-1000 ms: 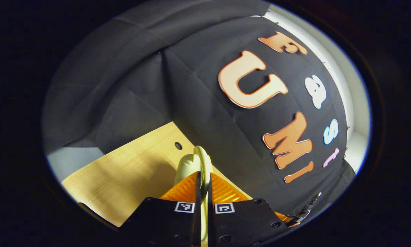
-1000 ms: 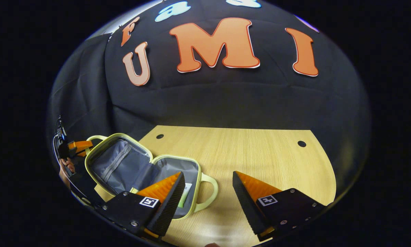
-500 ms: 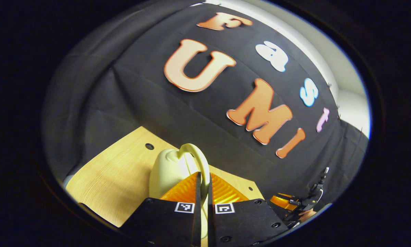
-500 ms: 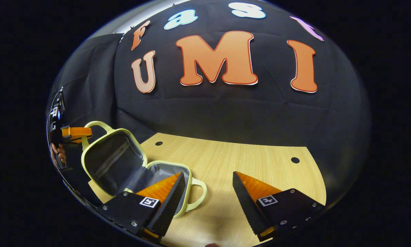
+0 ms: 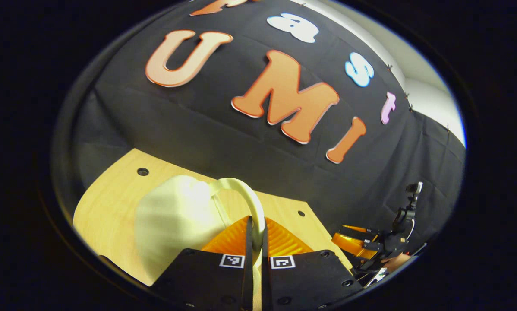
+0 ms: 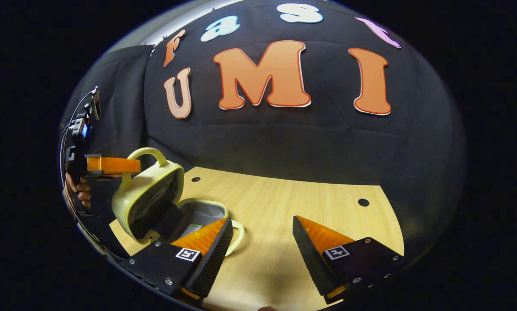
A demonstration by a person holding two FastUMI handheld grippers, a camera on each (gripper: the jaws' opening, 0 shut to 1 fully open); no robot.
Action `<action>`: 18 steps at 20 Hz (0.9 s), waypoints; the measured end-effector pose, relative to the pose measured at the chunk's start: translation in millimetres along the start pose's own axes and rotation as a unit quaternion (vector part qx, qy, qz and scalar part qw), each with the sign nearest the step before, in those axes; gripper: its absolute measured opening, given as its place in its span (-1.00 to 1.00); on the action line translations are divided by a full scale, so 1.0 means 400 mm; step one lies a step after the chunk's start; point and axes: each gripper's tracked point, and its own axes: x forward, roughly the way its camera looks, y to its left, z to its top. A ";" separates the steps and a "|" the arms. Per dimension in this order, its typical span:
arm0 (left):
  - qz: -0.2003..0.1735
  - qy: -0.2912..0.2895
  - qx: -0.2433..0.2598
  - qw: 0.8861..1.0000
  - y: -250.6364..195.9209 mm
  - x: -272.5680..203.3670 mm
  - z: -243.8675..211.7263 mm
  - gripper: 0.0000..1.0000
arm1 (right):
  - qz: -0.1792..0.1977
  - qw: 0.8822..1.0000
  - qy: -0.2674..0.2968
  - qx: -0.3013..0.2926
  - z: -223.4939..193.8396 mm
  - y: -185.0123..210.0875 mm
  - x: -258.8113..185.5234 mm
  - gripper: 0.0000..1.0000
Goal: First open the suitcase, pack the skin care products into it, and then close the suitcase.
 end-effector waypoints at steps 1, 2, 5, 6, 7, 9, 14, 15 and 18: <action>-0.007 0.012 0.003 1.000 -0.023 0.024 -0.024 -0.85 | -0.005 1.000 0.000 0.004 -0.002 -0.019 -0.005 0.79; -0.014 0.024 0.002 1.000 -0.044 0.049 -0.053 -0.89 | -0.008 1.000 0.000 0.007 -0.004 -0.038 -0.010 0.79; -0.032 0.055 -0.008 0.998 -0.064 0.092 -0.126 -0.84 | -0.020 1.000 0.001 0.015 -0.015 -0.082 -0.022 0.79; -0.038 0.068 -0.009 0.997 -0.076 0.111 -0.158 -0.84 | -0.025 1.000 0.004 0.016 -0.020 -0.099 -0.025 0.78; -0.042 0.081 -0.008 0.996 -0.086 0.128 -0.189 -0.84 | -0.027 0.999 0.004 0.018 -0.028 -0.106 -0.035 0.78; -0.048 0.108 -0.004 0.993 -0.105 0.157 -0.249 -0.84 | -0.031 0.999 0.003 0.021 -0.027 -0.121 -0.041 0.78; -0.038 0.192 0.086 0.977 -0.118 0.193 -0.407 -0.84 | -0.033 0.999 0.003 0.023 -0.032 -0.125 -0.049 0.78; -0.035 0.210 0.102 0.972 -0.118 0.193 -0.442 -0.84 | -0.035 0.999 0.004 0.023 -0.033 -0.123 -0.050 0.79; -0.026 0.235 0.149 0.960 -0.110 0.202 -0.514 -0.84 | -0.034 0.999 0.004 0.021 -0.040 -0.114 -0.052 0.79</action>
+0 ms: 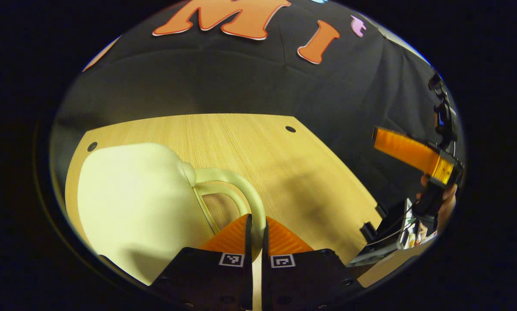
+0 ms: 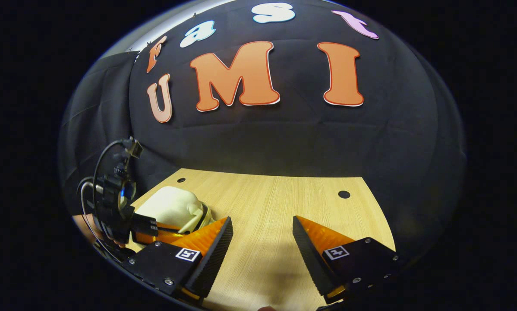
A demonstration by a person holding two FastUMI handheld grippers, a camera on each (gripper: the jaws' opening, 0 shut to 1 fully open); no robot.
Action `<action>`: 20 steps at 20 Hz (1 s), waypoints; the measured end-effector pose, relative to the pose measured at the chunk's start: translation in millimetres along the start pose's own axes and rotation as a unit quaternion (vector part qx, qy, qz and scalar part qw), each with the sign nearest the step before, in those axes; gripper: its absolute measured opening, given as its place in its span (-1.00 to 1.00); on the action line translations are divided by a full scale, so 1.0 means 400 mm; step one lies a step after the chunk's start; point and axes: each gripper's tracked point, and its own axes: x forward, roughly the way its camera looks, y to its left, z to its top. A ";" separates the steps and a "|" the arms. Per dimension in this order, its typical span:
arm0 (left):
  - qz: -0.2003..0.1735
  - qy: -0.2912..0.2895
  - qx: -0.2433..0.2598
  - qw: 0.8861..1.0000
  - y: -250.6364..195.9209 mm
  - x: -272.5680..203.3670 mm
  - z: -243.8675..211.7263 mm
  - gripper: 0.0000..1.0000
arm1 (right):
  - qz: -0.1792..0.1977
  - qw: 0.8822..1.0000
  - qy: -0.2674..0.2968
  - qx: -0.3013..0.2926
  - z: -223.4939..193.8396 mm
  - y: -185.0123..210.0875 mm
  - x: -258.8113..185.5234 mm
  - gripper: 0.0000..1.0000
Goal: First open the suitcase, pack the skin care products into it, and then close the suitcase.
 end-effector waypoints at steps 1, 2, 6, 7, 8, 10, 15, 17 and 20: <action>0.002 0.011 0.017 1.000 -0.002 0.004 -0.015 -0.84 | 0.002 1.000 -0.001 0.000 0.001 0.005 -0.001 0.79; 0.005 0.024 0.033 0.999 0.000 0.006 -0.032 -0.89 | 0.001 1.000 0.001 -0.001 -0.002 0.007 -0.002 0.79; 0.022 -0.008 0.067 0.998 -0.027 -0.013 -0.003 -0.24 | -0.002 1.000 -0.006 -0.005 0.001 0.012 -0.008 0.79; 0.038 -0.026 0.077 0.996 -0.026 -0.026 0.024 -0.15 | -0.002 1.000 -0.012 -0.004 0.008 0.012 -0.009 0.79; 0.050 -0.046 0.082 0.994 -0.030 -0.044 0.049 0.06 | -0.003 1.000 -0.019 -0.003 0.016 0.016 -0.012 0.79; 0.070 -0.089 0.080 0.990 -0.040 -0.084 0.097 0.63 | -0.009 0.999 -0.040 -0.006 0.040 0.010 -0.019 0.78; 0.121 -0.198 0.050 0.972 -0.075 -0.199 0.252 0.87 | -0.027 0.994 -0.103 -0.027 0.105 -0.001 -0.046 0.78; 0.141 -0.239 0.047 0.959 -0.084 -0.233 0.309 0.88 | -0.026 0.992 -0.120 -0.041 0.121 0.006 -0.056 0.78; 0.178 -0.297 0.044 0.937 -0.087 -0.288 0.387 0.89 | -0.013 0.988 -0.139 -0.059 0.141 0.024 -0.071 0.78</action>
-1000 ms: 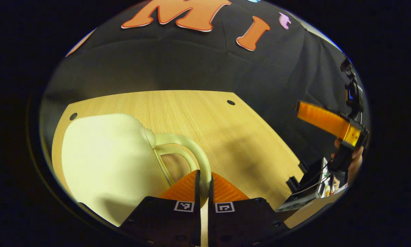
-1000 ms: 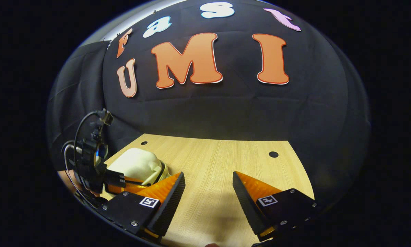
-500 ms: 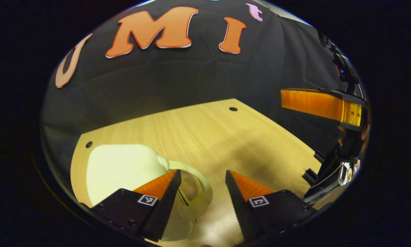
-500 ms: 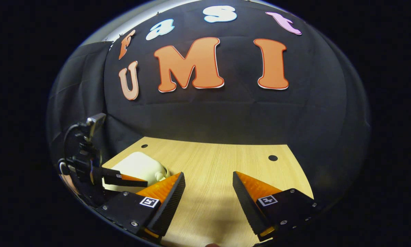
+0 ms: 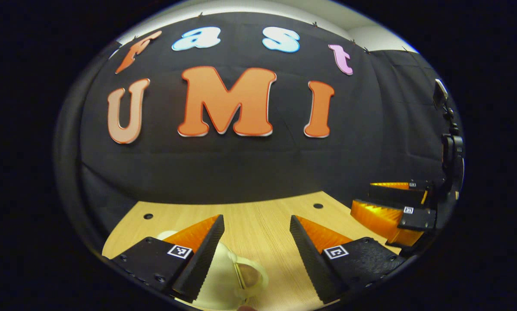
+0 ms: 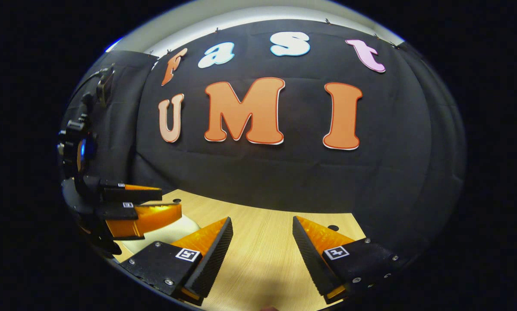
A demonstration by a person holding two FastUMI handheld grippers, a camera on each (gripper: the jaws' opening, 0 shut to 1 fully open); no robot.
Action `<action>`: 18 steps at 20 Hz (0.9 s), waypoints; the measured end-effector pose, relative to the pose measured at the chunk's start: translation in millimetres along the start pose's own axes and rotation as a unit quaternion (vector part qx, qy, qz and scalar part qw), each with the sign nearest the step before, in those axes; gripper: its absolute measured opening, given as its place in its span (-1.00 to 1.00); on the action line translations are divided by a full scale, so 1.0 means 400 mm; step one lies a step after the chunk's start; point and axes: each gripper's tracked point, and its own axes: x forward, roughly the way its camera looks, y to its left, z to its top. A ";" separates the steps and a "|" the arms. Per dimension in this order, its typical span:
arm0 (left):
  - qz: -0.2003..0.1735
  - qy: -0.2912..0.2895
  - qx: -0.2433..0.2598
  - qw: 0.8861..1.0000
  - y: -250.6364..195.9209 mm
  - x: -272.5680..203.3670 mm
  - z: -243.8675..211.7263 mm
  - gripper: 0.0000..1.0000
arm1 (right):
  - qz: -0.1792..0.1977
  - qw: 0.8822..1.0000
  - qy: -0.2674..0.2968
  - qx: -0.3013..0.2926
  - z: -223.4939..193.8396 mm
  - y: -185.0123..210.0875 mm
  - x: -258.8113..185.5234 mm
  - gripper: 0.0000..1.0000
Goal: First open the suitcase, pack the skin care products into it, and then close the suitcase.
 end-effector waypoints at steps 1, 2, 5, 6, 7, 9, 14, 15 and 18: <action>0.013 -0.020 -0.001 1.000 0.006 -0.013 0.031 0.93 | 0.004 1.000 -0.005 -0.004 0.009 0.009 -0.001 0.79; 0.024 -0.039 -0.003 0.999 0.012 -0.020 0.061 0.94 | 0.011 1.000 -0.014 -0.008 0.016 0.016 -0.003 0.79; 0.055 -0.068 -0.008 0.996 0.028 -0.063 0.111 0.94 | 0.023 0.999 -0.035 -0.019 0.037 0.022 -0.011 0.79; 0.062 -0.076 -0.013 0.995 0.023 -0.080 0.120 0.94 | 0.028 0.999 -0.040 -0.022 0.044 0.023 -0.014 0.80; 0.067 -0.082 -0.018 0.994 0.019 -0.090 0.130 0.94 | 0.033 0.998 -0.045 -0.025 0.047 0.026 -0.018 0.79; 0.079 -0.092 -0.020 0.992 0.019 -0.106 0.137 0.94 | 0.042 0.997 -0.050 -0.031 0.051 0.023 -0.025 0.80; 0.097 -0.111 0.004 0.989 -0.024 -0.134 0.128 0.94 | 0.054 0.996 -0.055 -0.039 0.044 0.013 -0.046 0.87; 0.104 -0.111 0.014 0.988 -0.033 -0.140 0.125 0.94 | 0.056 0.996 -0.053 -0.039 0.039 0.013 -0.047 0.87; 0.095 -0.104 0.015 0.990 -0.056 -0.118 0.107 0.94 | 0.063 0.996 -0.054 -0.030 0.039 0.016 -0.066 0.87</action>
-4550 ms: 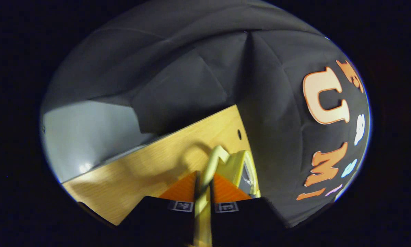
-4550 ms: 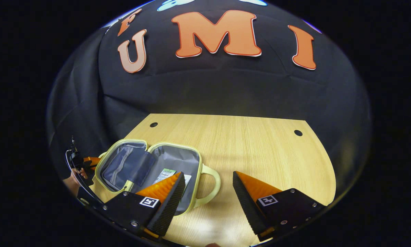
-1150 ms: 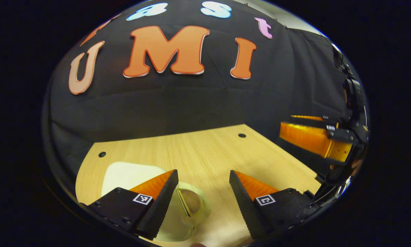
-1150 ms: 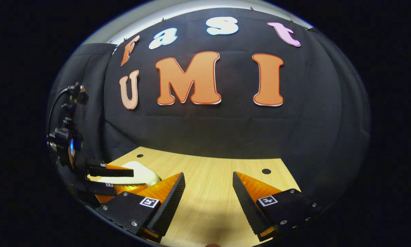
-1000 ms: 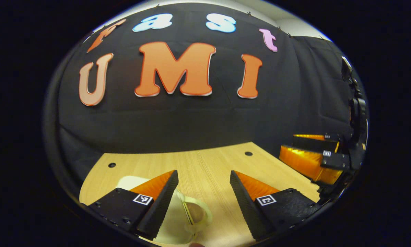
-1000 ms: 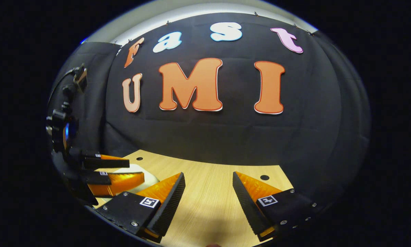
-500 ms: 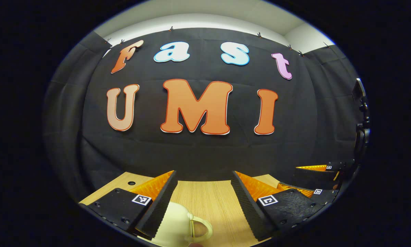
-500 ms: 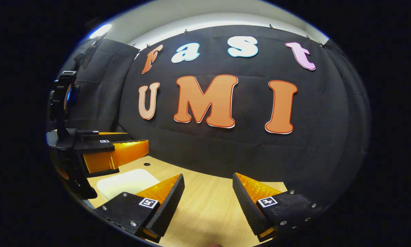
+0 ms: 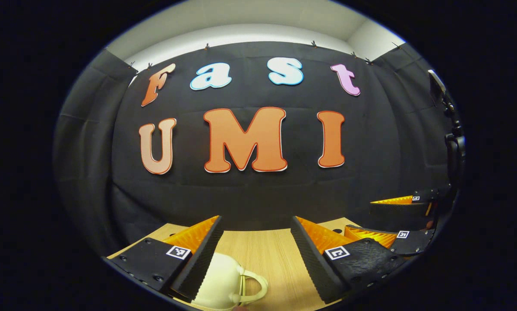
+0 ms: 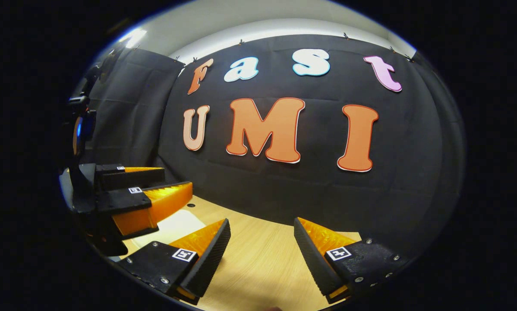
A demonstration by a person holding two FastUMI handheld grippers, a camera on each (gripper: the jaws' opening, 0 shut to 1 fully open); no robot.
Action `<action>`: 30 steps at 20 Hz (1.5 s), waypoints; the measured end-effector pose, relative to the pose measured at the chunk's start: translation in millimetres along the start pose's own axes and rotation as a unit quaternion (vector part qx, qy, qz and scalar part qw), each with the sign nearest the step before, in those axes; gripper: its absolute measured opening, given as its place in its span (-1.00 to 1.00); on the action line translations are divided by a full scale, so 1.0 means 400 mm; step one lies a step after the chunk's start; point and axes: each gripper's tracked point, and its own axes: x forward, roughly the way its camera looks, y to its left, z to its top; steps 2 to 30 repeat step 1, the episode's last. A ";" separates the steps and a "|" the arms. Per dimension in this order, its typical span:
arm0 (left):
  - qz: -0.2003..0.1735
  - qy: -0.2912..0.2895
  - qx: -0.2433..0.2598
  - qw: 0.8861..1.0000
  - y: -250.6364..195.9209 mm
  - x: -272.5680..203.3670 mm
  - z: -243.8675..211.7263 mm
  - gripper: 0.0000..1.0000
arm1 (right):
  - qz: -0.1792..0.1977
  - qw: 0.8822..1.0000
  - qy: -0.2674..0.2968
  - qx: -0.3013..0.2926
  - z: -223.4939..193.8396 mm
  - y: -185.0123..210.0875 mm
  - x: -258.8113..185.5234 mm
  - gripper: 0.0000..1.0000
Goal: First open the suitcase, pack the skin care products into it, and then close the suitcase.
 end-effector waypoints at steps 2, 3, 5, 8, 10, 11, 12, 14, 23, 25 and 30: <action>-0.001 -0.001 -0.003 1.000 0.001 -0.001 0.002 0.92 | 0.001 1.000 -0.005 0.001 0.004 -0.002 -0.005 0.88; -0.001 -0.001 -0.003 1.000 0.001 -0.001 0.002 0.92 | 0.001 1.000 -0.005 0.001 0.004 -0.002 -0.005 0.88; -0.001 -0.001 -0.003 1.000 0.001 -0.001 0.002 0.92 | 0.001 1.000 -0.005 0.001 0.004 -0.002 -0.005 0.88; -0.001 -0.001 -0.003 1.000 0.001 -0.001 0.002 0.92 | 0.001 1.000 -0.005 0.001 0.004 -0.002 -0.005 0.88; -0.001 -0.001 -0.003 1.000 0.001 -0.001 0.002 0.92 | 0.001 1.000 -0.005 0.001 0.004 -0.002 -0.005 0.88; -0.001 -0.001 -0.003 1.000 0.001 -0.001 0.002 0.92 | 0.001 1.000 -0.005 0.001 0.004 -0.002 -0.005 0.88; -0.001 -0.001 -0.003 1.000 0.001 -0.001 0.002 0.92 | 0.001 1.000 -0.005 0.001 0.004 -0.002 -0.005 0.88; -0.001 -0.001 -0.003 1.000 0.001 -0.001 0.002 0.92 | 0.001 1.000 -0.005 0.001 0.004 -0.002 -0.005 0.88; -0.001 -0.001 -0.003 1.000 0.001 -0.001 0.002 0.92 | 0.001 1.000 -0.005 0.001 0.004 -0.002 -0.005 0.88; -0.001 -0.001 -0.003 1.000 0.001 -0.001 0.002 0.92 | 0.001 1.000 -0.005 0.001 0.004 -0.002 -0.005 0.88; -0.001 -0.001 -0.003 1.000 0.001 -0.001 0.002 0.92 | 0.001 1.000 -0.005 0.001 0.004 -0.002 -0.005 0.88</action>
